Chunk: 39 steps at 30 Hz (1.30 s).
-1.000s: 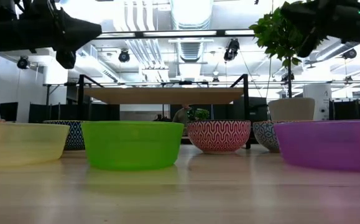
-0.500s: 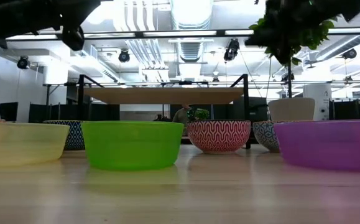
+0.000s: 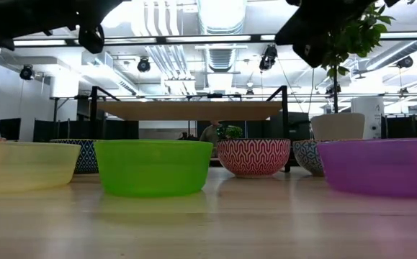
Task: Place and stack bowls onto a shelf
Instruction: Put the red bowl on the shelf
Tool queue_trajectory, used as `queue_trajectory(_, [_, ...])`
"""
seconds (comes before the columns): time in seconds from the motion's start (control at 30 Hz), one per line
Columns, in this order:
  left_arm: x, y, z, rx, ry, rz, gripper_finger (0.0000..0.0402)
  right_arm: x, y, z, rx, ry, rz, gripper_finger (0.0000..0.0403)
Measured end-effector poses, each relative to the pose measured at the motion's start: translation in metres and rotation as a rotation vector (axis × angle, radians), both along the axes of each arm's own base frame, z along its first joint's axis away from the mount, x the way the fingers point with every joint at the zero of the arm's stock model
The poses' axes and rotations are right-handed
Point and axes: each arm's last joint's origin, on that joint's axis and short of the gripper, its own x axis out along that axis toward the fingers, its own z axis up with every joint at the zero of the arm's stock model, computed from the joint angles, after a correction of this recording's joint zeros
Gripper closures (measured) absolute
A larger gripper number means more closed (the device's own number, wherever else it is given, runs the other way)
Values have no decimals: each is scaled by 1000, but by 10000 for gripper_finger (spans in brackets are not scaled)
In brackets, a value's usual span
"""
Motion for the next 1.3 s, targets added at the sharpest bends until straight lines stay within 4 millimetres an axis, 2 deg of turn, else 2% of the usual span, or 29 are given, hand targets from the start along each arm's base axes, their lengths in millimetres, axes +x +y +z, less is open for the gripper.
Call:
queue_trajectory(0.17, [1,0,-1,0,8,0,361,12,12,-11,-67,73,75,394])
queue_trajectory(0.43, [2,0,-2,0,11,0,361,47,19,-21,-149,125,126,394])
queue_trajectory(0.63, [3,0,-2,0,18,0,361,71,23,-20,-195,211,160,394])
queue_trajectory(0.83, [4,0,-4,19,27,6,361,80,24,-22,-230,488,189,394])
queue_trajectory(0.97, [4,0,-4,21,27,6,361,87,26,-27,-240,605,198,394])
queue_trajectory(1.3, [4,0,-4,20,31,6,361,110,30,-34,-281,672,248,394])
